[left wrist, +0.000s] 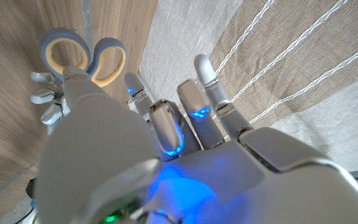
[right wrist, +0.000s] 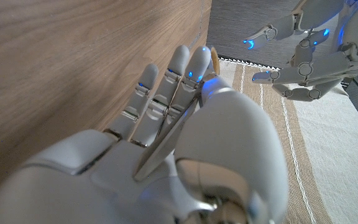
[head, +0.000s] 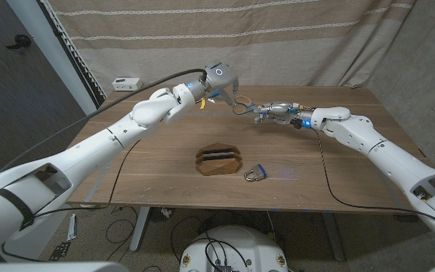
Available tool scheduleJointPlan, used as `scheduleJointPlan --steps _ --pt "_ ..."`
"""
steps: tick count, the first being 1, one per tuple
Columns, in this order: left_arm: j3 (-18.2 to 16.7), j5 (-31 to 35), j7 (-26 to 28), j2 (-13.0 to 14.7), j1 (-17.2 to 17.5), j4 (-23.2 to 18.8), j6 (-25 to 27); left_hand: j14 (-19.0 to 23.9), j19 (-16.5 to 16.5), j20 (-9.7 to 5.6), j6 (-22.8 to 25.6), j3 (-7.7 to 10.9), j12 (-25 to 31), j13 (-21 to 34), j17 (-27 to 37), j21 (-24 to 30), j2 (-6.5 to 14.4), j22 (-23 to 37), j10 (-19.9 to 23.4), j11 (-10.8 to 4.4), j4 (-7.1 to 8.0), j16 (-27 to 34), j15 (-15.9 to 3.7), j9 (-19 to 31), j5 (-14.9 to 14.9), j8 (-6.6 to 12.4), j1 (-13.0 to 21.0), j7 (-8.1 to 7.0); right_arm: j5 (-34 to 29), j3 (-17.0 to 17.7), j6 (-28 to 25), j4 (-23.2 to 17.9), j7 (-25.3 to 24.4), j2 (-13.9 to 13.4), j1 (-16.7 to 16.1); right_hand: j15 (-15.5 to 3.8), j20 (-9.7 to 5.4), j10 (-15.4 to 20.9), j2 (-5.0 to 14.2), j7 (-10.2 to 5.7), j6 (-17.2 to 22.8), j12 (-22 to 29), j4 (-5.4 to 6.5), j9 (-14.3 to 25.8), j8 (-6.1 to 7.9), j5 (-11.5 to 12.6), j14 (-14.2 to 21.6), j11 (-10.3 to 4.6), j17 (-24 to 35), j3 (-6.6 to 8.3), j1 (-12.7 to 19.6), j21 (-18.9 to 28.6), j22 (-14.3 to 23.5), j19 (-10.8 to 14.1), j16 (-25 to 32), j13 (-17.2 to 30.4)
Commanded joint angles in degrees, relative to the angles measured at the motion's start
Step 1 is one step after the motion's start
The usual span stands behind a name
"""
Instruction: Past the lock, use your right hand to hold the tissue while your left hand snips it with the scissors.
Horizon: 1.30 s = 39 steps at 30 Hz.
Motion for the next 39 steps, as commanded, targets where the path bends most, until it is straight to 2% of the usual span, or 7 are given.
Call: scheduleJointPlan --steps 1,2,6,11,25,39 --pt "0.66 1.01 -0.72 0.03 -0.94 0.32 -1.42 -0.09 -0.52 -8.97 -0.01 0.17 -0.13 0.18 0.11 0.81 0.38 -0.21 -0.39 -0.07 0.33 -0.23 0.02 0.14 -0.58 0.11 1.49 0.00 0.28 0.13 -0.24 -0.98 -0.53 -0.33 -0.55 -3.71 -6.41 0.12 1.94 1.72 2.42 0.44 3.59 0.18 0.41 0.36 -0.29 -0.19 0.15 3.84 1.32 0.56 0.00 -0.27 0.03 0.13" --pt "0.74 1.14 -0.59 0.04 -1.08 0.41 -1.64 -0.21 -0.58 -9.00 0.25 0.34 -0.16 0.17 0.09 0.90 0.56 -0.35 -0.48 -0.07 0.21 -0.29 0.02 0.19 -0.65 0.27 1.98 0.49 0.24 0.11 -0.19 -1.01 -0.54 -0.34 -0.55 -3.71 -6.41 0.12 1.94 1.74 2.39 0.46 3.59 0.18 0.39 0.36 -0.29 -0.14 0.15 3.83 1.31 0.61 -0.03 -0.28 0.03 0.15" --pt "0.86 1.21 -0.29 0.12 -1.51 0.69 -2.46 -0.38 -0.84 -9.04 0.32 0.68 -0.23 0.16 0.06 0.89 1.00 -0.60 -0.66 -0.07 -0.02 -0.37 0.01 0.25 -0.73 0.31 2.81 0.60 0.29 0.08 -0.39 -1.16 -0.64 -0.38 -0.54 -3.72 -6.43 0.02 1.94 1.75 2.35 0.46 3.59 0.18 0.39 0.36 -0.29 -0.20 0.16 3.83 1.29 0.89 -0.21 -0.37 0.01 0.20" --pt "0.92 1.91 -0.32 0.18 -1.67 0.66 -2.41 -0.24 -0.75 -8.87 -1.18 0.47 -0.18 0.16 0.05 1.26 0.88 -0.92 -0.53 -0.07 0.08 -0.36 -0.01 0.26 -1.16 -0.10 2.92 0.09 0.25 0.00 -0.27 -1.13 -0.48 -0.41 -0.55 -3.72 -6.47 0.05 1.94 1.70 2.38 0.49 3.59 0.15 0.38 0.35 -0.28 -0.11 0.17 3.82 1.27 1.21 -0.41 -0.47 -0.01 0.19" --pt "1.78 2.92 -2.29 -0.39 -3.01 1.64 -3.00 0.21 -0.80 -8.87 -2.27 0.13 -0.08 0.16 0.07 2.37 0.71 -0.86 -0.21 -0.08 0.42 -0.29 -0.01 0.32 -1.64 0.05 2.92 0.30 0.23 -0.19 -0.28 -0.40 -0.15 -0.06 -0.08 -3.72 -6.55 -0.02 1.95 1.74 2.32 0.48 3.58 0.22 0.40 0.34 -0.25 -0.17 0.19 3.81 1.20 2.16 -0.98 -0.86 -0.05 0.11" --pt "2.86 3.95 0.84 -1.35 -3.66 3.88 -2.70 0.51 -0.72 -8.97 -1.89 0.44 -0.08 0.16 0.06 2.69 1.18 -1.13 -0.20 -0.08 0.34 -0.27 -0.01 0.33 -1.71 0.25 3.59 0.46 -0.03 -0.47 -0.33 0.24 0.10 0.19 0.31 -3.72 -6.51 0.01 1.94 1.71 2.28 0.48 3.56 0.23 0.39 0.33 -0.31 -0.08 0.20 3.82 1.17 3.00 -1.41 -1.16 -0.14 0.01"
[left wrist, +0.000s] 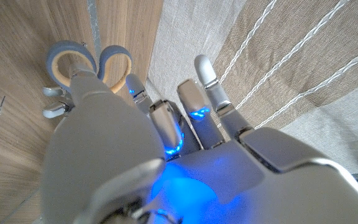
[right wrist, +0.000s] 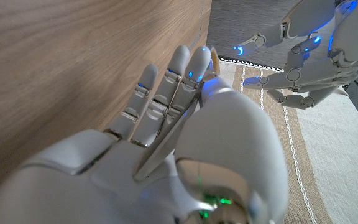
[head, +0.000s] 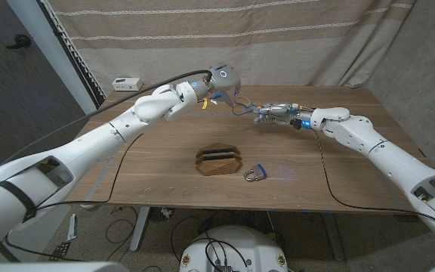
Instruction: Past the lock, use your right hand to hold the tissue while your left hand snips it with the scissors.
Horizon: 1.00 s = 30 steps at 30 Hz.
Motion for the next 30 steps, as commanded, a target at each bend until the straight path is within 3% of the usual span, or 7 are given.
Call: scheduleJointPlan --steps 1,30 --pt "0.96 0.92 2.23 -0.98 -0.56 1.72 0.38 0.52 -0.13 -8.96 0.08 0.17 -0.07 0.17 0.05 0.64 0.19 -0.08 0.45 -0.08 0.05 -0.05 -0.01 0.20 -0.05 0.25 0.96 0.36 -0.20 -0.27 -0.04 0.72 0.16 0.36 0.40 -3.72 -6.63 -0.08 1.71 1.86 2.13 0.53 3.57 0.26 0.36 0.55 -0.30 -0.06 0.14 3.81 1.39 0.64 -0.13 -0.29 -0.14 0.16" --pt "2.78 1.14 0.09 -2.34 -1.02 1.73 1.67 0.69 -0.37 -8.89 0.89 0.35 -0.10 0.15 0.02 1.28 0.81 -0.85 0.43 -0.07 0.05 -0.19 0.01 0.15 -0.78 0.37 1.88 -0.01 0.29 0.19 -0.08 0.36 -0.05 0.20 -0.08 -3.73 -6.68 -0.09 1.67 1.77 2.26 0.61 3.58 0.19 0.38 0.55 -0.36 -0.26 0.18 3.80 1.24 2.51 -0.91 -0.92 -0.29 0.12"
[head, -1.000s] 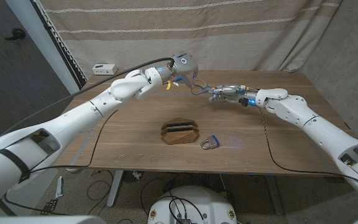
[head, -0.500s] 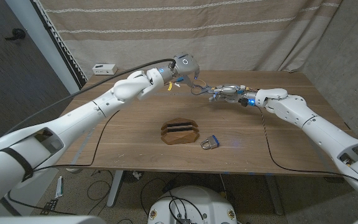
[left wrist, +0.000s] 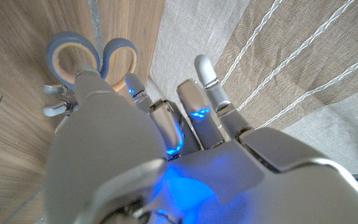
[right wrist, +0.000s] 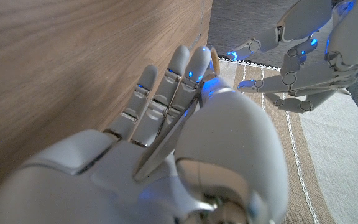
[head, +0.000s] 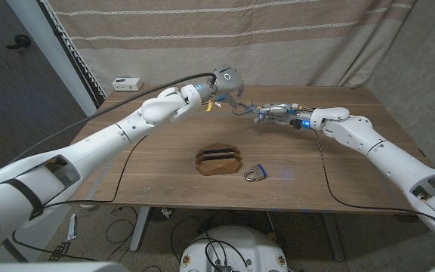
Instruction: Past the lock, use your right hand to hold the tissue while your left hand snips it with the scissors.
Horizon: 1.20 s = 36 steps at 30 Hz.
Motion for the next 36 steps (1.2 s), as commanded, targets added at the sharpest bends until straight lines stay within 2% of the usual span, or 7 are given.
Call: scheduleJointPlan --steps 1,36 --pt "0.57 0.06 -0.78 -0.56 -0.27 0.09 0.23 0.24 -0.37 -8.90 0.65 0.32 -0.10 0.15 0.02 0.52 -0.19 -0.20 0.41 -0.07 0.08 -0.21 0.02 0.14 -0.37 0.37 0.90 -0.44 0.25 0.22 0.15 -0.32 -0.12 -0.12 -0.35 -4.03 -6.89 -0.01 1.67 1.66 2.36 0.20 3.56 0.18 0.37 0.37 -0.09 -0.21 0.18 3.80 1.23 0.43 0.11 -0.13 -0.08 0.14" --pt "2.68 -0.37 -2.87 -2.35 -1.68 2.19 0.37 0.20 -1.64 -8.87 -0.84 -0.11 -0.16 0.14 -0.02 4.30 0.19 -3.34 0.26 -0.07 1.51 -0.32 0.02 0.09 -1.91 0.13 1.69 -0.49 0.47 0.45 0.84 -1.74 -0.83 -0.25 -1.23 -4.04 -6.99 0.03 1.64 1.49 2.50 0.24 3.49 -0.10 0.30 0.41 0.02 -0.09 0.20 3.74 1.08 2.24 -0.38 -0.78 -0.21 0.00"
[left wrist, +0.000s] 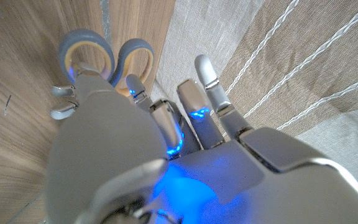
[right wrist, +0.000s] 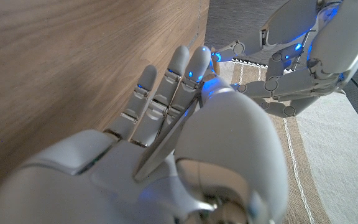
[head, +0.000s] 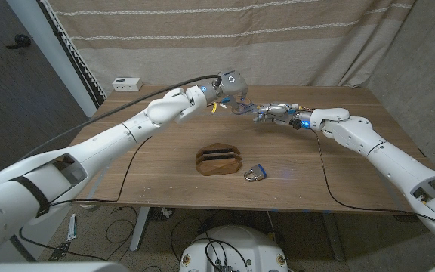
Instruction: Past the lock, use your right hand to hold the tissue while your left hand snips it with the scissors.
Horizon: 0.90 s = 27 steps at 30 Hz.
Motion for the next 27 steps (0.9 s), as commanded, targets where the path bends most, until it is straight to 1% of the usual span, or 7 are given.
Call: scheduleJointPlan --steps 1,9,27 --pt "0.88 -0.01 -1.06 -0.35 -0.84 0.62 -0.30 0.20 -0.57 -9.16 -0.31 -0.13 -0.14 0.14 -0.03 0.58 0.04 0.18 0.29 -0.07 0.23 -0.12 0.01 0.10 -0.33 0.14 0.47 0.11 0.07 0.12 0.18 -0.73 -0.30 -0.21 -0.49 -4.04 -6.99 0.01 1.61 1.65 2.40 0.24 3.48 0.18 0.39 0.58 0.01 -0.09 0.21 3.74 1.11 0.40 0.16 -0.17 -0.22 0.01" --pt "1.21 0.46 -1.53 -0.21 -1.00 0.59 -0.28 0.23 -0.91 -9.19 0.01 0.03 -0.17 0.13 -0.04 0.90 0.37 -0.33 0.25 -0.07 0.34 -0.16 0.01 0.12 -0.50 0.21 0.81 0.16 0.26 0.24 0.35 -1.09 -0.27 -0.41 -0.83 -4.05 -6.99 -0.01 1.60 1.59 2.43 0.35 3.47 0.09 0.39 0.58 0.03 -0.32 0.21 3.72 1.07 0.90 0.07 -0.32 -0.26 0.17" --pt "2.17 1.85 -3.34 -0.50 -1.29 0.56 -0.26 0.26 -1.23 -9.09 -0.08 -0.10 -0.20 0.11 -0.06 1.96 0.57 -1.43 0.19 -0.07 0.87 -0.24 0.00 0.15 -1.12 0.18 0.90 0.20 0.66 0.55 0.29 -1.95 -0.59 -0.76 -1.30 -4.03 -7.08 -0.01 1.60 1.59 2.41 0.36 3.45 -0.06 0.35 0.55 0.09 -0.22 0.22 3.66 0.94 1.90 -0.09 -0.64 -0.34 0.12"
